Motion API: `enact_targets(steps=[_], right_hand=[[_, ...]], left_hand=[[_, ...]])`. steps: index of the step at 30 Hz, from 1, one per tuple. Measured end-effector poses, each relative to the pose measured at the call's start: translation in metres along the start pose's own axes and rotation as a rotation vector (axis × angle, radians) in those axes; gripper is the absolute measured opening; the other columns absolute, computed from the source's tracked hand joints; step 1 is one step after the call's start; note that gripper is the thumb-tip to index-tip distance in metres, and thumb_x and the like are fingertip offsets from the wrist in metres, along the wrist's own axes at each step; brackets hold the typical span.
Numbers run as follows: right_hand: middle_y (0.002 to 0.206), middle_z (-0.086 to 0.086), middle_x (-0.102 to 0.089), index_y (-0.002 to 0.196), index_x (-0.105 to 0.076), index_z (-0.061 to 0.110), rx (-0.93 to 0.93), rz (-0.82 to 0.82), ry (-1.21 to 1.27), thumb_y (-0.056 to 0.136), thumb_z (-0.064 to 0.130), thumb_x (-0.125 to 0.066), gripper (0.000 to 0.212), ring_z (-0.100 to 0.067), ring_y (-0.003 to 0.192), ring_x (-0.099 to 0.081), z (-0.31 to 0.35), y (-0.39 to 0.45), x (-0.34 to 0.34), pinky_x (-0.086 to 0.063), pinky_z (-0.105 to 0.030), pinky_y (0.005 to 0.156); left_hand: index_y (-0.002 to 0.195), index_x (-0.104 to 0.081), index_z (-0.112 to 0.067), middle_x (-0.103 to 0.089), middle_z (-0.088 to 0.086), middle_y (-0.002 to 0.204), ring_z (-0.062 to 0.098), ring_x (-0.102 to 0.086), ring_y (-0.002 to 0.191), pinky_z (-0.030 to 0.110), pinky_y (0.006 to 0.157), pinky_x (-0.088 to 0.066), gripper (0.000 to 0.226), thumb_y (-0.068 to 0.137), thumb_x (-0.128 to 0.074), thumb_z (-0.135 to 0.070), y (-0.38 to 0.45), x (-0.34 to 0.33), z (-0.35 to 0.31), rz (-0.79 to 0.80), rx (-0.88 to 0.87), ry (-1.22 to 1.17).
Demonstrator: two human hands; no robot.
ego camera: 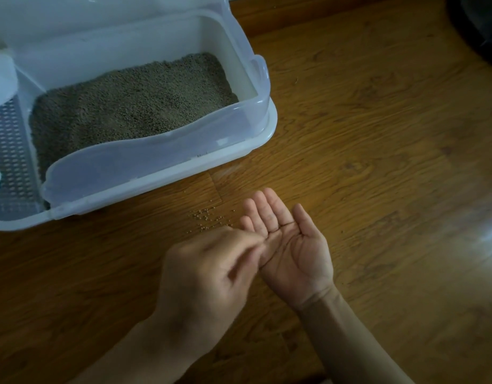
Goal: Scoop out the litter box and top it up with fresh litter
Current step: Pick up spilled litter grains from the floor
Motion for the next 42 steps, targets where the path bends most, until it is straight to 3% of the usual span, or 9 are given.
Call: enact_targets(steps=[3,5,8,13,16,20,26,33,42], right_hand=[[0.131,-0.026,-0.059,0.132,-0.055,-0.007,0.001,-0.043,0.011,0.102,0.046,-0.015,0.072,-0.037,0.129,-0.051,0.006,-0.002,0.004,-0.034,-0.047,0.114],[0.129,-0.025,-0.061,0.131,-0.057,-0.005,0.012,-0.060,0.014,0.102,0.046,-0.016,0.072,-0.036,0.127,-0.054,0.010,-0.005,0.006,-0.037,-0.046,0.112],[0.129,-0.024,-0.061,0.130,-0.057,-0.005,0.014,-0.084,0.012,0.102,0.046,-0.018,0.070,-0.035,0.127,-0.054,0.010,-0.008,0.008,-0.038,-0.046,0.111],[0.134,-0.023,-0.058,0.134,-0.054,-0.004,0.010,-0.089,0.026,0.102,0.046,-0.015,0.071,-0.034,0.131,-0.050,0.012,-0.007,0.010,-0.035,-0.047,0.112],[0.134,-0.023,-0.058,0.134,-0.054,-0.004,0.016,-0.092,0.019,0.102,0.045,-0.016,0.070,-0.034,0.132,-0.050,0.012,-0.007,0.012,-0.035,-0.047,0.112],[0.136,-0.024,-0.056,0.135,-0.053,-0.005,0.021,-0.085,0.017,0.102,0.043,-0.018,0.068,-0.035,0.133,-0.048,0.013,-0.009,0.013,-0.033,-0.047,0.114],[0.132,-0.022,-0.060,0.131,-0.058,-0.004,0.039,-0.141,0.021,0.102,0.042,-0.021,0.066,-0.034,0.128,-0.053,0.019,-0.015,0.020,-0.042,-0.048,0.108],[0.111,-0.017,-0.072,0.106,-0.074,-0.001,0.121,-0.217,0.031,0.102,0.040,-0.026,0.063,-0.031,0.105,-0.069,0.015,-0.011,0.005,-0.057,-0.044,0.089],[0.134,-0.028,-0.055,0.133,-0.053,-0.008,0.018,-0.125,0.045,0.100,0.043,-0.027,0.066,-0.040,0.130,-0.049,0.003,-0.005,-0.010,-0.033,-0.049,0.115]], left_hand=[[0.091,-0.074,-0.013,-0.043,-0.023,0.058,0.008,-0.046,0.046,0.018,0.039,-0.038,0.005,0.087,-0.075,-0.011,-0.005,0.008,0.030,-0.051,0.168,0.003],[0.090,-0.074,-0.014,-0.045,-0.019,0.059,0.012,-0.049,0.050,0.019,0.041,-0.041,0.012,0.082,-0.078,-0.007,-0.010,0.007,0.057,-0.013,0.288,0.066],[0.090,-0.075,-0.014,-0.047,-0.018,0.066,0.005,-0.048,0.055,0.030,0.048,-0.048,0.014,0.079,-0.079,-0.008,-0.013,0.005,0.080,0.052,0.375,0.148],[0.096,-0.076,-0.019,-0.049,-0.019,0.080,-0.005,-0.047,0.066,0.009,0.058,-0.032,0.016,0.082,-0.078,-0.023,-0.009,-0.008,0.082,0.167,0.322,0.220],[0.099,-0.076,-0.021,-0.049,-0.017,0.086,0.000,-0.047,0.068,0.010,0.058,-0.030,0.019,0.082,-0.078,-0.028,-0.005,-0.017,0.081,0.198,0.304,0.265],[0.096,-0.076,-0.020,-0.059,-0.010,0.089,0.005,-0.051,0.073,0.015,0.059,-0.038,0.014,0.084,-0.077,-0.026,-0.002,-0.025,0.082,0.233,0.256,0.315],[0.088,-0.069,-0.018,-0.055,-0.005,0.090,0.008,-0.051,0.075,0.019,0.054,-0.043,0.008,0.091,-0.066,-0.024,0.000,-0.032,0.080,0.327,0.173,0.387],[0.091,-0.063,-0.016,-0.039,-0.016,0.084,-0.006,-0.040,0.068,0.007,0.057,-0.031,0.008,0.096,-0.060,-0.023,0.002,-0.015,0.030,0.042,0.126,0.124],[0.092,-0.068,-0.012,-0.046,-0.014,0.089,-0.001,-0.046,0.073,0.016,0.059,-0.046,0.011,0.096,-0.063,-0.021,0.006,-0.027,-0.006,-0.046,0.021,-0.025]])
Point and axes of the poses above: each hand's wrist, its own y-axis towards the middle knuckle, its own x-axis out of the back of the hand, z = x × y, the point moved 2 cm from there along y, towards the middle knuckle
